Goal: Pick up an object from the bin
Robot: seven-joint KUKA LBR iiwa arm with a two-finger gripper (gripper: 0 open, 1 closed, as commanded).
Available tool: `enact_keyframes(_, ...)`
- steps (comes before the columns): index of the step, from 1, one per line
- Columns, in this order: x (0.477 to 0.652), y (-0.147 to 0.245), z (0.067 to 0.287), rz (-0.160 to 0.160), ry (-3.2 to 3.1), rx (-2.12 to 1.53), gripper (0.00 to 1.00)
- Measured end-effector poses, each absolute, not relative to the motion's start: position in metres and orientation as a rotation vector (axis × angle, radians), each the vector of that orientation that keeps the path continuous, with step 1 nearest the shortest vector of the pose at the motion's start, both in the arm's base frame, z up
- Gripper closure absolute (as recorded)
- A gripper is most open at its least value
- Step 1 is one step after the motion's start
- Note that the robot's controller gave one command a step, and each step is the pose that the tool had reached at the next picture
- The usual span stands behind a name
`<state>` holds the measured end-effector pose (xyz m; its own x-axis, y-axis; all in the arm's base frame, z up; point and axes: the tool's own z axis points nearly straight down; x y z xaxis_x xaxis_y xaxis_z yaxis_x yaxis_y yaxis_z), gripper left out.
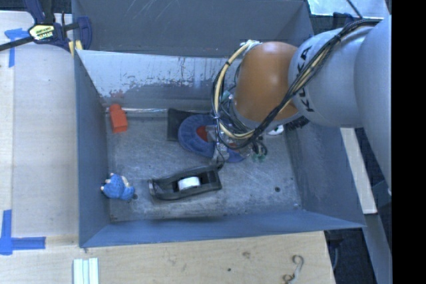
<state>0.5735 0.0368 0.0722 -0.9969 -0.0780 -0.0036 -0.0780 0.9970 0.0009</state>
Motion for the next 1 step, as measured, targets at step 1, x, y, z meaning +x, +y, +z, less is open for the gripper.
enact_keyframes(1,0.5912,0.0394,0.2437,-0.001,3.125,-0.155,1.0)
